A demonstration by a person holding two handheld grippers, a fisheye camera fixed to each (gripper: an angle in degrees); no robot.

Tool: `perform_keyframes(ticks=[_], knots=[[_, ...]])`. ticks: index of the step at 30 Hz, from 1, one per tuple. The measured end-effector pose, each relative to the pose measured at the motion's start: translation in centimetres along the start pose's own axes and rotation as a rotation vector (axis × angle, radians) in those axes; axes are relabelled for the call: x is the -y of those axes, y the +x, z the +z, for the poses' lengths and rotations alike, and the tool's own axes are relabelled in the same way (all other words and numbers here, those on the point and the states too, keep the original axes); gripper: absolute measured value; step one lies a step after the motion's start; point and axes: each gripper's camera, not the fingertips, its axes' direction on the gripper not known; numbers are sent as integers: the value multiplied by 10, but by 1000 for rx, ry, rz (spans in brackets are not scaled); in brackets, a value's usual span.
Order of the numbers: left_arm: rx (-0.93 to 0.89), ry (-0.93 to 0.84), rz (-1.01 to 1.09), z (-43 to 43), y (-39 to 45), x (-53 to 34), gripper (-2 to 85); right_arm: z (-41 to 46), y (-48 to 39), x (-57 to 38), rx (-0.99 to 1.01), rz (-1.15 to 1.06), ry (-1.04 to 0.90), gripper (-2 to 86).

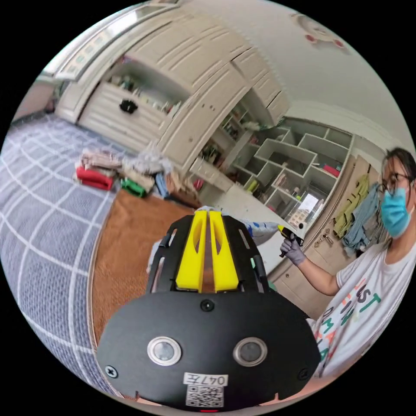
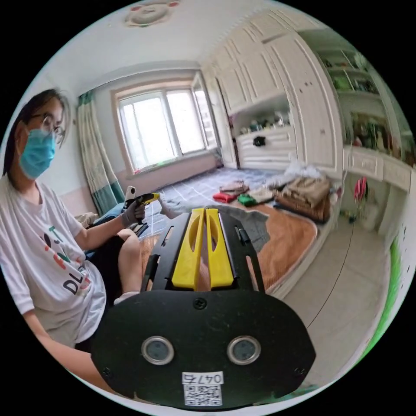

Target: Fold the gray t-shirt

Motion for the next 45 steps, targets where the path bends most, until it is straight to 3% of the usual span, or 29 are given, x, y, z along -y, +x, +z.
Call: perform_keyframes(ticks=[4,6,13,18,21,27,29,32,38,45], knots=[[108,243,208,-78,77,9,-10,-28,-57,23,-8,-163,172,-10],[169,265,231,-91,91,14,-10,-25,-64,28,-9,-172,201,-10],[276,43,52,-17,-15,51,-10,84,3,38,-33,40,-55,-11],[294,-18,195,15,-52,86,-10,118,15,62,-20,-37,-37,-10],[283,-144,257,26,-80,81,-10,143,12,54,26,-111,-132,-10],[228,-588,117,79,-166,13,-9,218,26,-31,137,25,-419,-10],[254,-825,67,110,-185,-14,-9,246,28,-67,154,118,-549,-10],[222,-990,-9,132,-197,-18,-9,263,27,-90,169,219,-638,-10],[155,-1113,-217,141,-223,-20,-4,269,35,-88,207,367,-673,-5],[164,-1011,-320,106,-232,-12,59,257,41,-79,181,462,-708,12]])
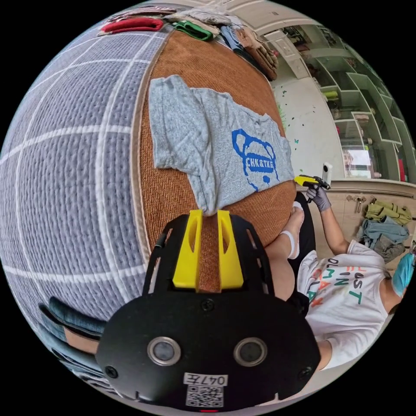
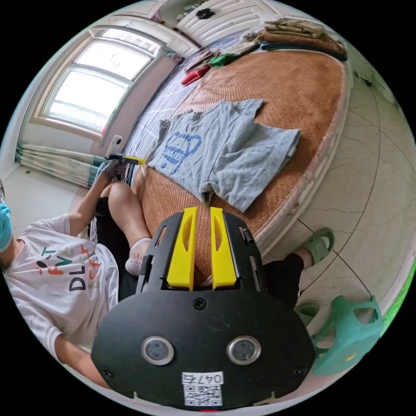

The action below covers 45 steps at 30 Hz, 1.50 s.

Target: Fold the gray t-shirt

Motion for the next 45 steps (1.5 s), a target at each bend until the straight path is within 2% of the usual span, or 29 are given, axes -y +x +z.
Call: perform_keyframes(ticks=[3,5,8,12,16,18,21,24,26,29,32,37,39,43,45], knots=[[62,113,-57,-30,2,-16,62,-24,3,-9,-38,88,115,13],[183,175,-89,-56,19,-20,57,-36,11,-12,-60,193,200,15],[301,180,-51,-74,57,-11,53,-32,22,-5,-34,314,227,21],[318,259,-59,-88,85,-3,49,-15,24,10,-71,404,204,24],[267,437,-66,-93,86,-18,38,-11,9,23,-162,455,206,-6],[285,415,-63,-90,80,-24,31,-16,0,27,-146,460,247,-10],[283,406,-80,-102,71,-32,16,-29,-34,40,-178,395,359,-12],[190,463,-102,-120,68,-38,6,-24,-90,75,-254,183,395,-12],[167,461,-113,-128,71,-35,3,3,-134,114,-304,1,297,-11],[186,424,-116,-135,81,-25,3,53,-166,151,-384,-126,108,-6],[175,390,-120,-141,92,-16,6,84,-173,167,-435,-142,12,10],[154,369,-113,-159,116,1,11,82,-189,166,-336,-236,-46,28],[149,370,-108,-168,127,11,11,66,-193,160,-348,-247,-3,22],[159,358,-93,-187,159,37,8,13,-186,157,-404,-192,215,8],[174,348,-86,-194,174,49,7,6,-183,174,-467,-212,185,11]])
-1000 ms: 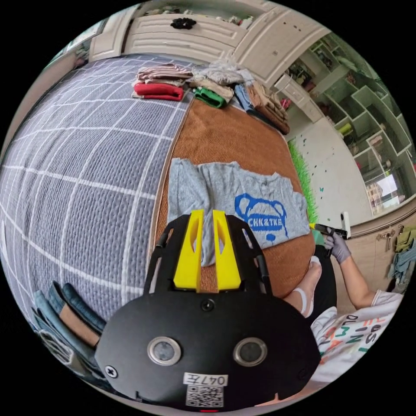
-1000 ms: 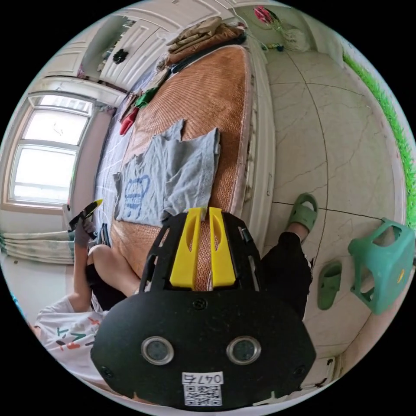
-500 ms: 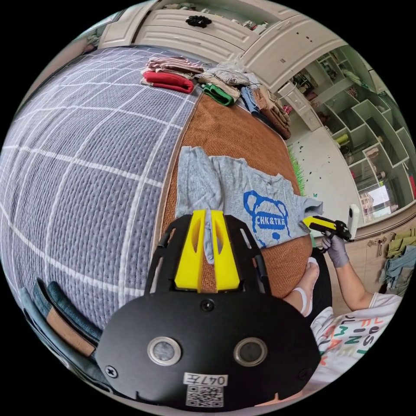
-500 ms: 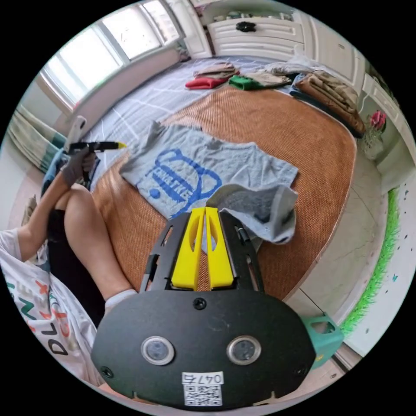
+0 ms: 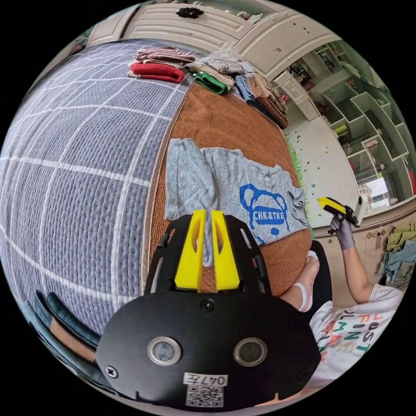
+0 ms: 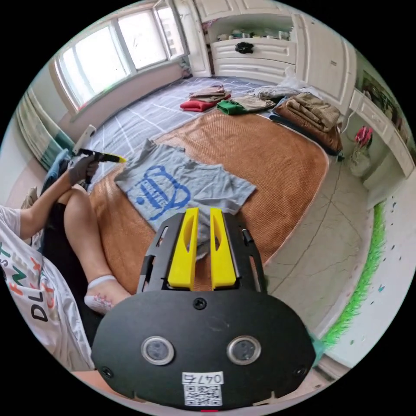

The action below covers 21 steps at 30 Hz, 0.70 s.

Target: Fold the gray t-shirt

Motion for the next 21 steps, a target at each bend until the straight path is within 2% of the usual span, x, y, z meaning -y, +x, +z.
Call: perform_keyframes(ticks=[3,6,11,14,17,21], knots=[[14,38,103,-25,44,19,1,14,9,36,-58,-129,-117,14],[-72,46,342,-52,133,37,7,28,17,65,-11,-241,-190,15],[-118,-176,631,-1,334,87,44,55,-3,102,49,-522,-296,16],[-70,-230,661,56,414,110,54,75,-16,114,60,-656,-390,10],[-68,-189,601,79,449,141,52,83,-16,120,57,-718,-448,-6],[-110,-215,541,89,472,173,43,67,3,127,49,-668,-377,-10]])
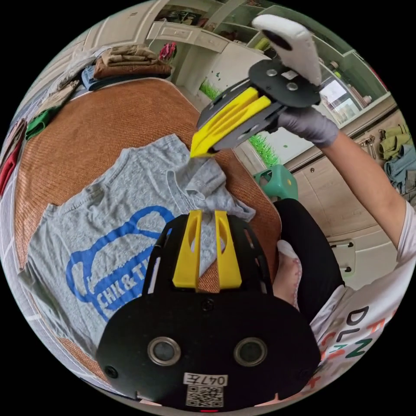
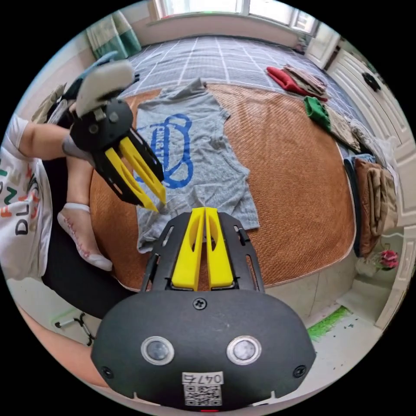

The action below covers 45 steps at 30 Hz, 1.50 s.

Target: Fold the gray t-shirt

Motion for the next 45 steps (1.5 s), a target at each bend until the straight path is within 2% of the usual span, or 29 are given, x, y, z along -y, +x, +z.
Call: perform_keyframes(ticks=[2,5,11,17,20,23,27,35,37,38,40,42,45], knots=[[12,-34,-14,1,6,19,3,-13,17,-14,30,84,86,-11],[0,-17,-16,-17,19,29,-7,-17,40,-31,85,190,155,-11],[-3,83,-39,-75,64,14,-9,11,71,-39,108,316,150,-11],[66,142,-116,-105,72,17,16,32,82,-36,110,345,134,-12],[11,118,-93,-105,66,43,53,18,80,-54,93,344,183,-12],[73,18,-42,-90,78,69,53,3,80,-80,109,360,241,-11],[60,15,-19,-94,93,82,14,-6,81,-105,123,382,266,-11],[241,186,-49,-179,161,29,-2,-26,74,-116,102,298,443,-11],[294,196,-102,-179,163,18,3,-13,80,-106,137,309,425,-8],[297,146,-137,-167,156,15,9,1,84,-97,151,327,389,-3],[215,36,-195,-142,138,13,30,22,91,-84,128,394,299,7],[102,18,-237,-128,127,2,45,33,96,-79,107,451,226,12],[90,71,-238,-132,132,-18,54,12,95,-101,55,555,338,9]])
